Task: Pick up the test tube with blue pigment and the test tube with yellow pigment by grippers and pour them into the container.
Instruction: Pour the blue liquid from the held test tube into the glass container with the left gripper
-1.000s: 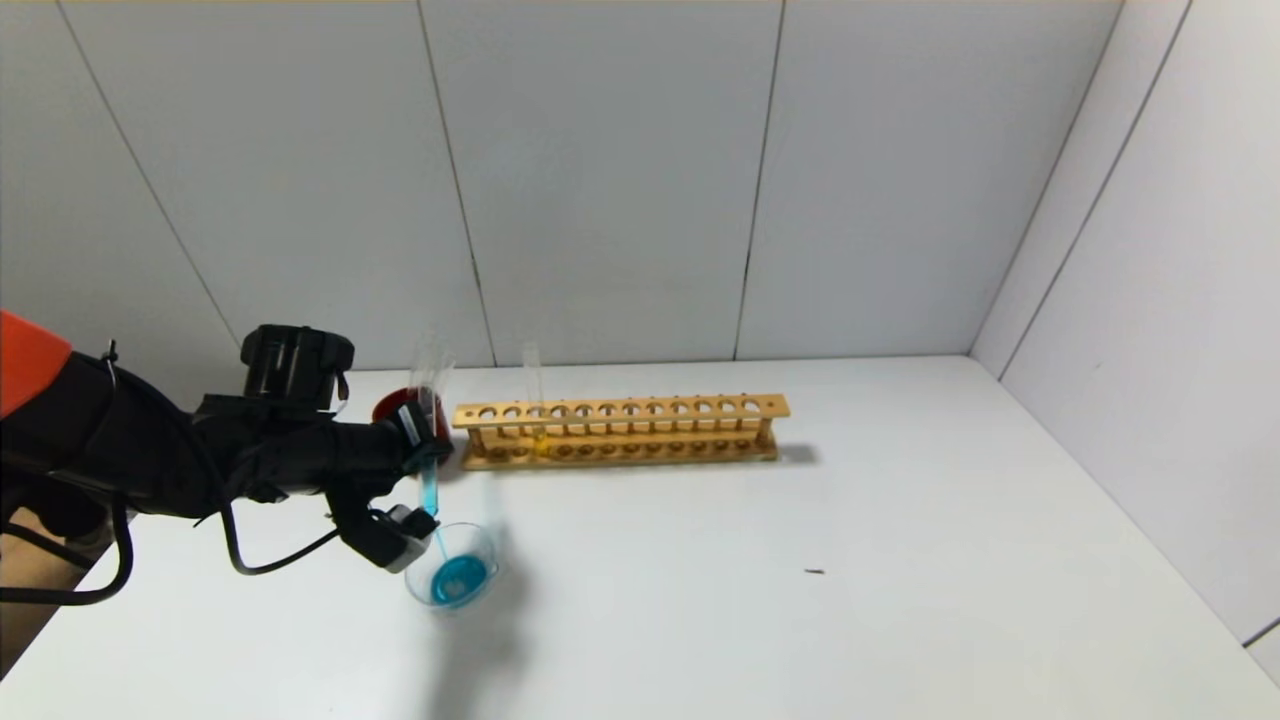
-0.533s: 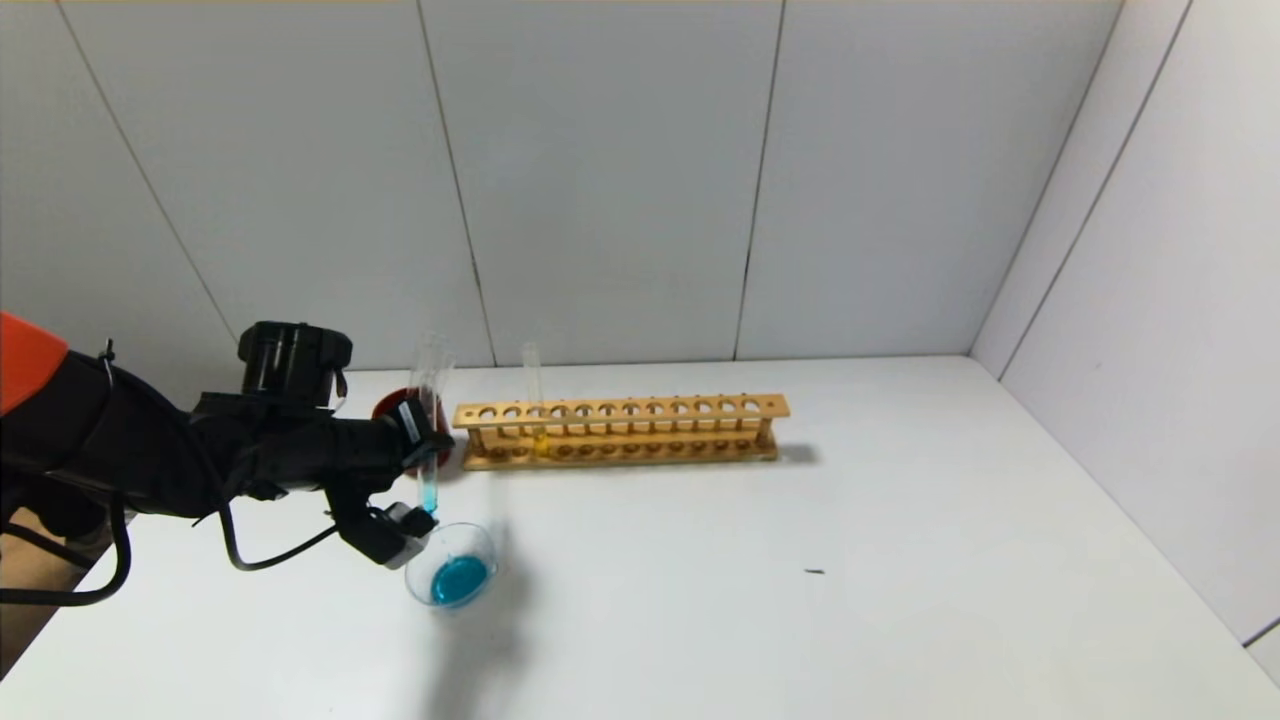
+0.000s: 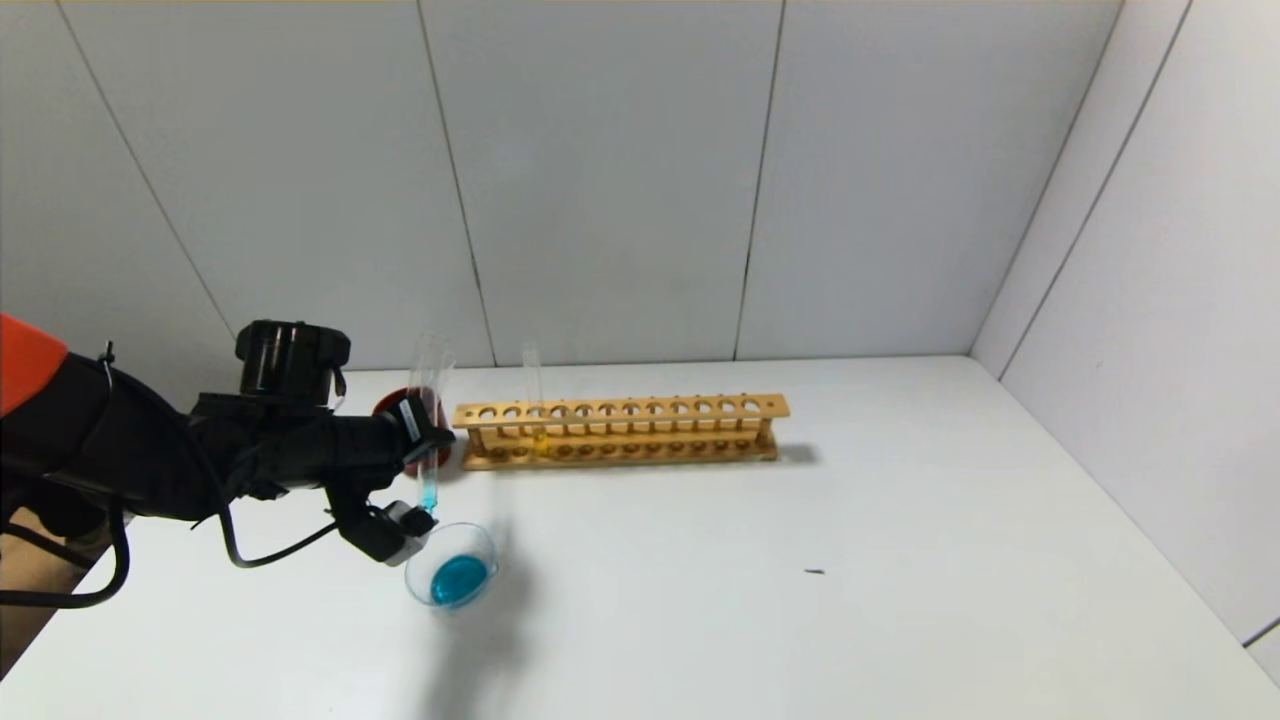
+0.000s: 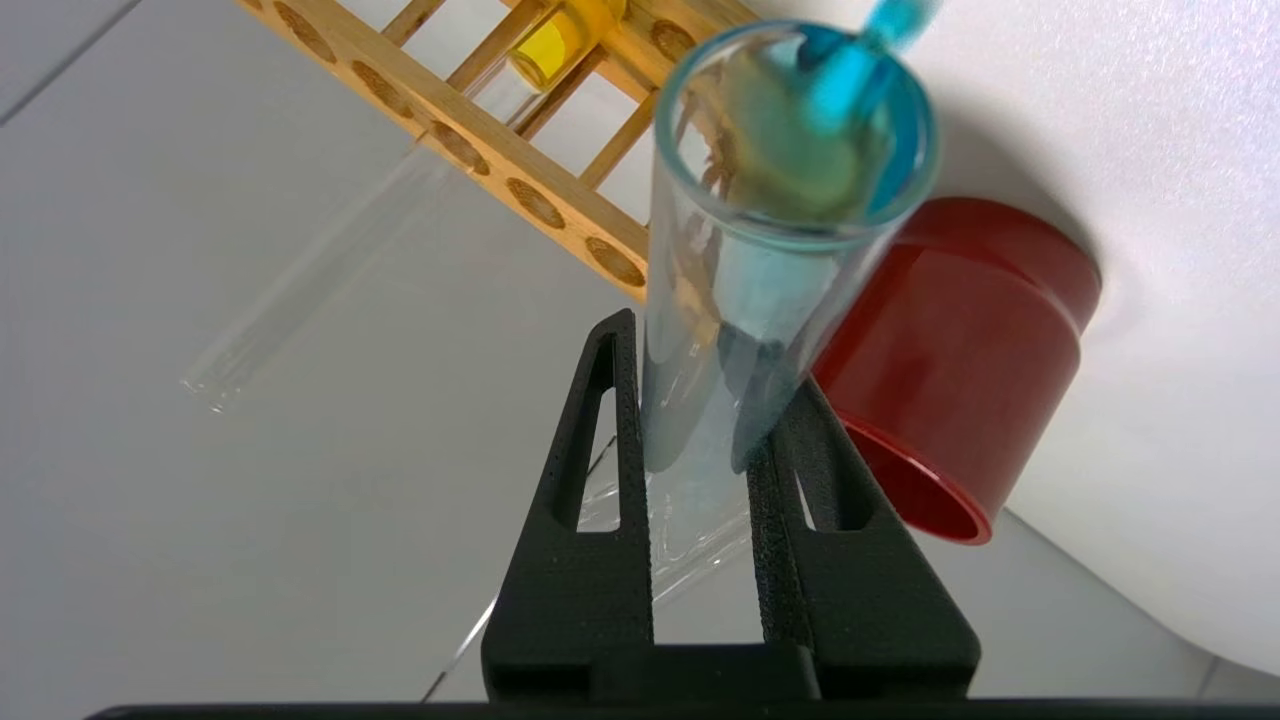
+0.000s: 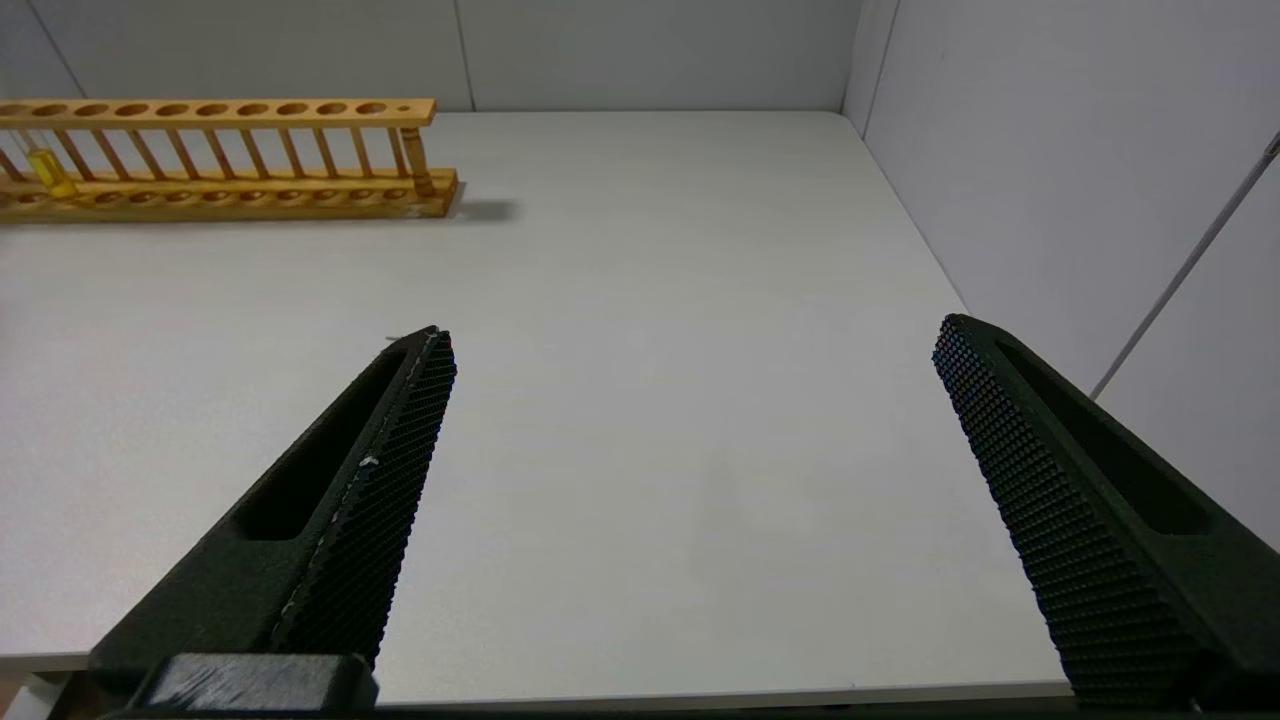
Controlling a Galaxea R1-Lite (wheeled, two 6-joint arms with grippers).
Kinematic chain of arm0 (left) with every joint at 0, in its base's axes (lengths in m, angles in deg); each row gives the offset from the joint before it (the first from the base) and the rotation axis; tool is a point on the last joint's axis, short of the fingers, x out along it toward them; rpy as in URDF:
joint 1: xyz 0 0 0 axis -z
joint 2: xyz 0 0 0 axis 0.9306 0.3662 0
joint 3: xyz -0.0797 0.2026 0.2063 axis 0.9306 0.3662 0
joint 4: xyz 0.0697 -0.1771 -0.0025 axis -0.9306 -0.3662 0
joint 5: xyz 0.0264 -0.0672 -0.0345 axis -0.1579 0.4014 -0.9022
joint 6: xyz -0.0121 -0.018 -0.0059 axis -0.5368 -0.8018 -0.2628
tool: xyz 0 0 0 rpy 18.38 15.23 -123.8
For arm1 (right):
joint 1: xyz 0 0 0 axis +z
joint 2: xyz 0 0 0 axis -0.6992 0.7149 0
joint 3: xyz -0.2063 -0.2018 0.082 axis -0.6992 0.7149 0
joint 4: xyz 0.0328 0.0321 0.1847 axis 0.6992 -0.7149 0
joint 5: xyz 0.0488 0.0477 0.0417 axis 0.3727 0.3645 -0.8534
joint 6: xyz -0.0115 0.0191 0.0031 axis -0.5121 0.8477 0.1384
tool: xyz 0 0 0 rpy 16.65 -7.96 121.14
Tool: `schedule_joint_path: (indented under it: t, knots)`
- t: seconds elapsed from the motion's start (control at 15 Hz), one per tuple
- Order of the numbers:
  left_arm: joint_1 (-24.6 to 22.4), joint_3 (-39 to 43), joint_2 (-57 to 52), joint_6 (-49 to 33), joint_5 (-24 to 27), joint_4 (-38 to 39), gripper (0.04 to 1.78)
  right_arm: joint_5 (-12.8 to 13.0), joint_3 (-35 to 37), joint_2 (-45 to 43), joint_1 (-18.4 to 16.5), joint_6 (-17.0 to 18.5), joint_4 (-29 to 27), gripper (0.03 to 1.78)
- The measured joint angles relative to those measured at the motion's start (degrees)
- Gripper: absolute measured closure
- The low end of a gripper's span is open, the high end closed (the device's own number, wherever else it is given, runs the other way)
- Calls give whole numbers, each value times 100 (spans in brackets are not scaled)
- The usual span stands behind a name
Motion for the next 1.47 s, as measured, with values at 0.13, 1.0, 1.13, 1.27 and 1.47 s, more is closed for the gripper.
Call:
schedule_joint_path:
  t: [0.13,1.0,1.13,1.27,1.47]
  knots:
    - [1,9,-44,166,28,0,149,-2,0,0,0,2,0,6]
    - [11,656,-514,518,4,1143,149,-2,0,0,0,2,0,6]
    - [11,720,-551,529,4,1198,149,-2,0,0,0,0,0,6]
    - [9,734,-567,532,33,1204,149,-2,0,0,0,0,0,6]
    - [9,741,-586,551,48,1215,149,-2,0,0,0,2,0,6]
